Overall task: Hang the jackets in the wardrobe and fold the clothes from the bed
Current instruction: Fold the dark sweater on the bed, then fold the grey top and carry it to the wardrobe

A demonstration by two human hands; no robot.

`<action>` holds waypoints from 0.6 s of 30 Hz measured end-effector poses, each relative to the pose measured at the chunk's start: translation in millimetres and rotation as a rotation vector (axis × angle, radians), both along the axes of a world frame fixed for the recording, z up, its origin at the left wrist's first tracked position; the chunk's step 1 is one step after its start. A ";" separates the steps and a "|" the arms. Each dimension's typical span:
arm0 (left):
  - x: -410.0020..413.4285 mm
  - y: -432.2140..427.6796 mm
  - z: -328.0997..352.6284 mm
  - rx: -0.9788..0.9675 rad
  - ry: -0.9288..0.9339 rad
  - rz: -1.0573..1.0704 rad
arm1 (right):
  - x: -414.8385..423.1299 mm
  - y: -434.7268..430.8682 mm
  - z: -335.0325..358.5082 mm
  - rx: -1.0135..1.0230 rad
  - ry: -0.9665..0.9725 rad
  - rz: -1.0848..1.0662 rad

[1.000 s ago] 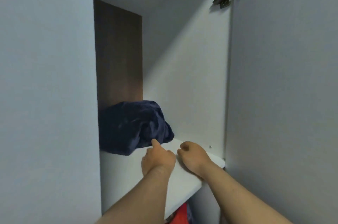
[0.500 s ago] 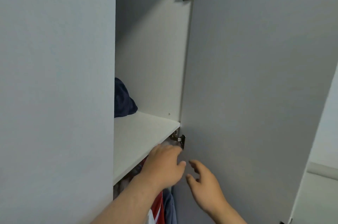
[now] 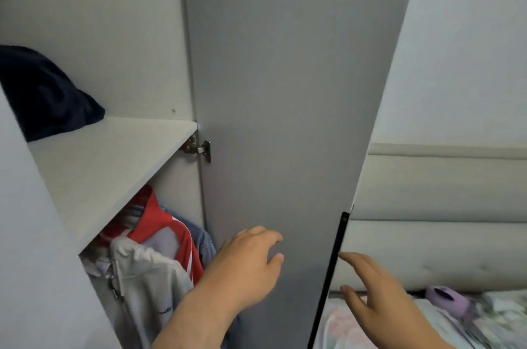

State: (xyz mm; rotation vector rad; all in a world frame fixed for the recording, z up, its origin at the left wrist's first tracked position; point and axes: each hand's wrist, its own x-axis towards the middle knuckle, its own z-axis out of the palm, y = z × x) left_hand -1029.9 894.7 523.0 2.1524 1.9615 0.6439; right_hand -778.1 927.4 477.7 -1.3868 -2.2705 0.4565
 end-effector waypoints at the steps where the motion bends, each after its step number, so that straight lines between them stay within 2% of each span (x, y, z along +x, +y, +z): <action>1: 6.3 4.0 -4.7 -0.008 0.023 -0.028 | 4.4 0.0 2.3 0.012 -0.018 -0.027; 7: 48.1 31.1 -13.5 -0.090 0.020 -0.232 | 39.5 7.3 2.4 0.031 -0.121 -0.177; 14: 109.0 63.0 -7.4 -0.270 -0.034 -0.503 | 86.3 18.2 3.2 -0.083 -0.161 -0.317; 18: 138.7 86.8 -14.5 -0.336 0.030 -0.626 | 112.6 22.1 8.1 -0.136 -0.233 -0.364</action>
